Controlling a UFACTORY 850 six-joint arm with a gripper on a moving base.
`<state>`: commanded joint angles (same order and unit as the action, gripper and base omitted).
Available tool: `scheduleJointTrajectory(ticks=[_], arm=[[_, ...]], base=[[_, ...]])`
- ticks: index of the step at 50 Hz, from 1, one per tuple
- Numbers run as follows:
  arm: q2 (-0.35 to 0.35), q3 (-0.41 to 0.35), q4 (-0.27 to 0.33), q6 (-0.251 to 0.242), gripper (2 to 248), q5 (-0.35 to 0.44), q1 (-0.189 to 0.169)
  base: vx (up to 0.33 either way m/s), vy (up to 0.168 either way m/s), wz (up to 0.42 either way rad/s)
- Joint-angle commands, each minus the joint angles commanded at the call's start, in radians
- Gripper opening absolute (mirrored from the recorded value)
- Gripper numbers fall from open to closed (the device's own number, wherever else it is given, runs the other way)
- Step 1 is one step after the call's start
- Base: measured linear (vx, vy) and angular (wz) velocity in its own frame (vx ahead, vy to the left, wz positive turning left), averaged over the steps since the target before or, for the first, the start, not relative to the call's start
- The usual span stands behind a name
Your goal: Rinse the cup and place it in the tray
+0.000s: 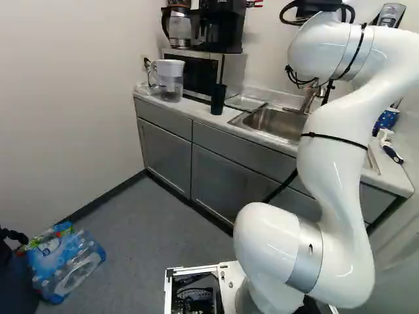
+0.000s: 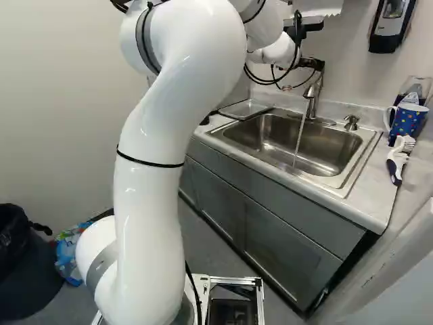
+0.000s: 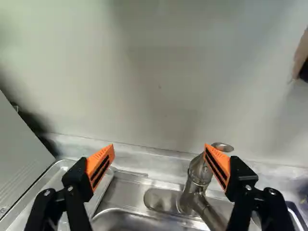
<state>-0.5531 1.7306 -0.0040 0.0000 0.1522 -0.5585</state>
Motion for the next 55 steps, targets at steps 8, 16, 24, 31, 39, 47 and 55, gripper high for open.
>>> scheduleJointTrajectory(ticks=[8,16,24,31,39,47,55], arm=[[0.0,0.0,0.0,0.0,247,0.0,0.0],[0.0,0.0,0.0,0.0,247,0.0,0.0],[0.007,-0.008,0.0,0.0,247,0.0,0.001],[0.036,-0.045,0.0,0.0,247,0.0,0.005],[0.078,-0.098,0.0,0.0,247,0.0,0.011],[0.122,-0.151,0.0,0.0,247,0.0,0.018],[0.166,-0.204,0.0,0.0,247,-0.004,0.024]], base=[[0.0,0.0,0.0],[0.0,0.0,0.0],[0.0,0.0,0.0],[0.0,0.0,0.0],[0.0,0.0,0.0],[0.0,0.0,0.0],[0.0,0.0,0.0]])
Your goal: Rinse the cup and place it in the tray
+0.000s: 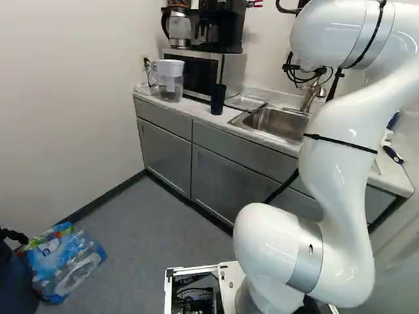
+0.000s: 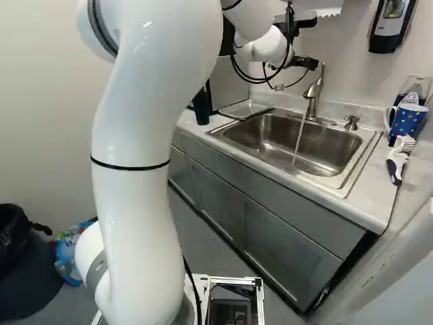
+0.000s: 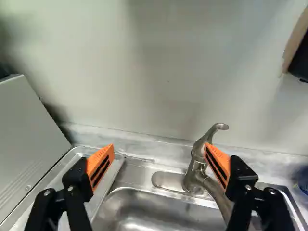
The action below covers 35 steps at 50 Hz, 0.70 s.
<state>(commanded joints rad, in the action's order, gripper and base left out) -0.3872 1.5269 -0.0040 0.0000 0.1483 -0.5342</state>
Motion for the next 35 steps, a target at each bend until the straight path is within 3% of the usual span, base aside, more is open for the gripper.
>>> scheduleJointTrajectory(ticks=[35], arm=[[0.18,-0.208,0.0,0.0,247,-0.116,0.034]], base=[[0.0,0.0,0.0]])
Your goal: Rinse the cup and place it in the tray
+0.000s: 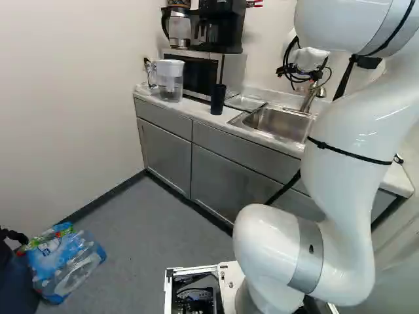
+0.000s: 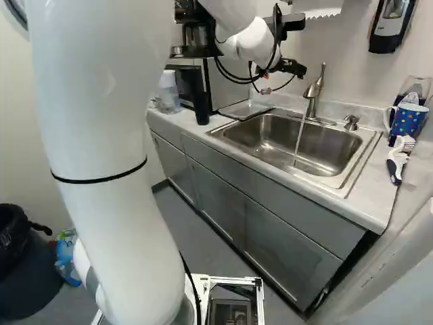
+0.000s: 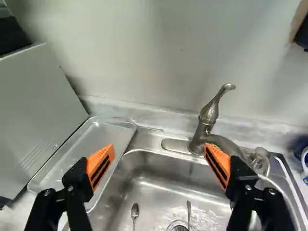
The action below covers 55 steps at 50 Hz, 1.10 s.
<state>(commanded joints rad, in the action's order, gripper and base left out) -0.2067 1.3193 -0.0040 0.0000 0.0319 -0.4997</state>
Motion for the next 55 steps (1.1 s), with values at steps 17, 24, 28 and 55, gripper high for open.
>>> scheduleJointTrajectory(ticks=[17,24,28,55], arm=[[0.077,-0.084,0.0,0.0,247,-0.072,-0.006],[0.106,-0.115,0.0,0.0,247,-0.106,-0.012],[0.123,-0.132,0.0,0.0,247,-0.126,-0.016],[0.224,-0.236,0.0,0.0,247,-0.265,-0.064]], base=[[0.0,0.0,0.0],[0.0,0.0,0.0],[0.0,0.0,0.0],[0.0,0.0,0.0]])
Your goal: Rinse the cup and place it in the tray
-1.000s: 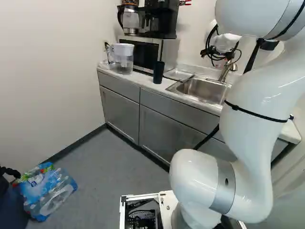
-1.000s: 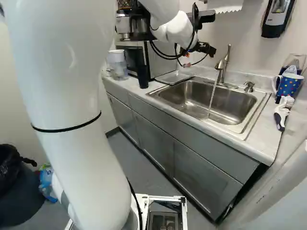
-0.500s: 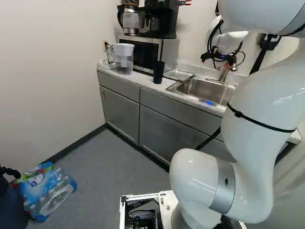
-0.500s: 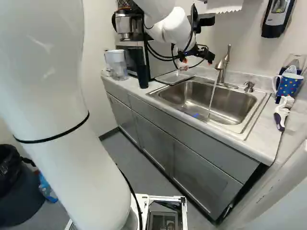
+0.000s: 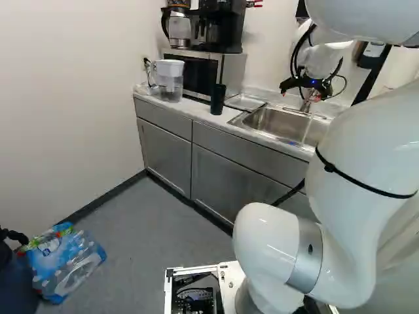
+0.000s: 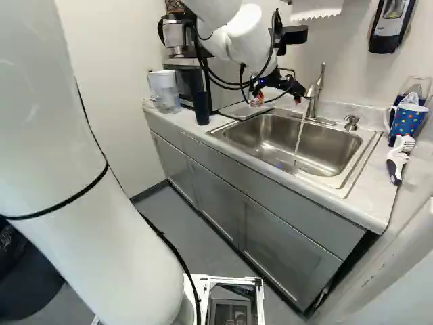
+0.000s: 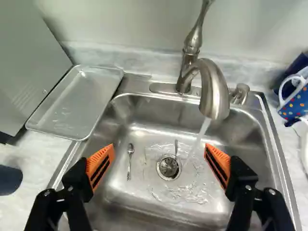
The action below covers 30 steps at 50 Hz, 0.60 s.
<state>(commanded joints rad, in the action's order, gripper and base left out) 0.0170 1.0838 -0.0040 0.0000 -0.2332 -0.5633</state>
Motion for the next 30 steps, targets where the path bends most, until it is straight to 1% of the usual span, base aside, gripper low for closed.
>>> scheduleJointTrajectory(ticks=[25,30], arm=[[0.063,-0.062,0.0,0.0,247,-0.132,-0.077],[0.068,-0.067,0.0,0.0,247,-0.143,-0.087]], base=[[0.0,0.0,0.0],[0.0,0.0,0.0]])
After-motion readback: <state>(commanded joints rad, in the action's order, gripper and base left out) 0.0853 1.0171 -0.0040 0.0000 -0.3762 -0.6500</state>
